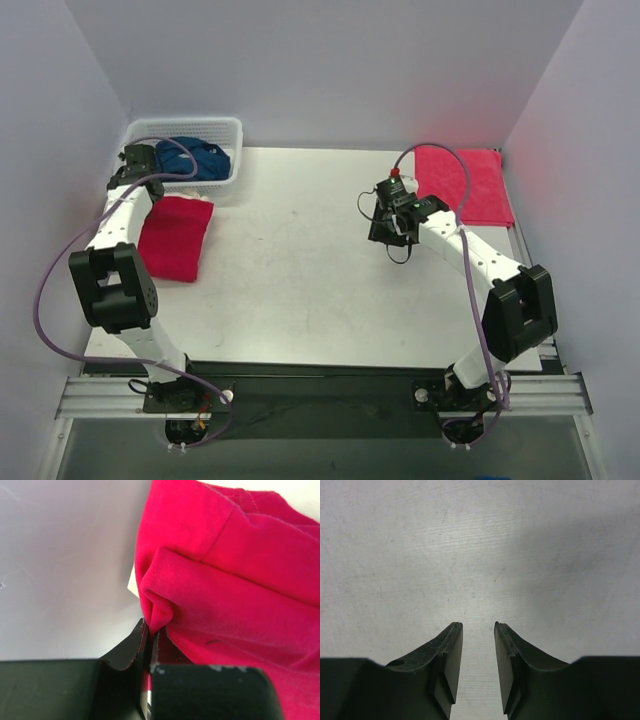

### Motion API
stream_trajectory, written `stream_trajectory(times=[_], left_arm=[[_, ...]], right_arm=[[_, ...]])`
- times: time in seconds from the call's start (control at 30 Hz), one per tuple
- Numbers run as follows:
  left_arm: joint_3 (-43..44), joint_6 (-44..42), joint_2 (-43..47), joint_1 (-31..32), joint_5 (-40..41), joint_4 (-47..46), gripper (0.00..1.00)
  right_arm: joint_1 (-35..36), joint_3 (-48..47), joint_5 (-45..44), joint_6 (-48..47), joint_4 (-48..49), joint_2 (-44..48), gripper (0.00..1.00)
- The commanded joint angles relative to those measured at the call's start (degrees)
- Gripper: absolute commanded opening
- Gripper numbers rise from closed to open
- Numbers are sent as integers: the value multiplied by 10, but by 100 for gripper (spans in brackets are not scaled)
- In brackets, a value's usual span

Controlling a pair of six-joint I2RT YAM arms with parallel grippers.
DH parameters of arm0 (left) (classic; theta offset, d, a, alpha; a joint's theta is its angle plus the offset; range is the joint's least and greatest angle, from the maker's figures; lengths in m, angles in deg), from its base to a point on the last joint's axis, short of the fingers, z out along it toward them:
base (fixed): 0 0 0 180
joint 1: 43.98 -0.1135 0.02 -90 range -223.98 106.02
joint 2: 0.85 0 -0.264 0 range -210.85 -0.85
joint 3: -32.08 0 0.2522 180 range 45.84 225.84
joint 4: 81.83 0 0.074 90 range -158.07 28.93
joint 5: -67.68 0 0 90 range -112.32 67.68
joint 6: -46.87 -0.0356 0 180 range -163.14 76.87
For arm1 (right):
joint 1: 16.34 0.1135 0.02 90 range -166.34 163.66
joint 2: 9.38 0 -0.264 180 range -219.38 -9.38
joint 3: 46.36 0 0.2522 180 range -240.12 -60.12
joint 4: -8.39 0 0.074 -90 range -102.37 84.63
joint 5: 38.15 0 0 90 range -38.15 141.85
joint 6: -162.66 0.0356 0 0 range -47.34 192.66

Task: Fold and stack the t-shirts
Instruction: Put the neatly folded tshirt into the corner of the board with the left arm

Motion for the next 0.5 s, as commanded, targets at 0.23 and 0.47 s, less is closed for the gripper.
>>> stream_trajectory(times=[0.23,0.47], left_arm=[[86,71,-28,-69,5,15,0],[138,113,-66,-69,4,64,27]], right_arm=[[0,-27,17,-4,-6,-13,32],[0,-23,19,-6,-6,-11,32]])
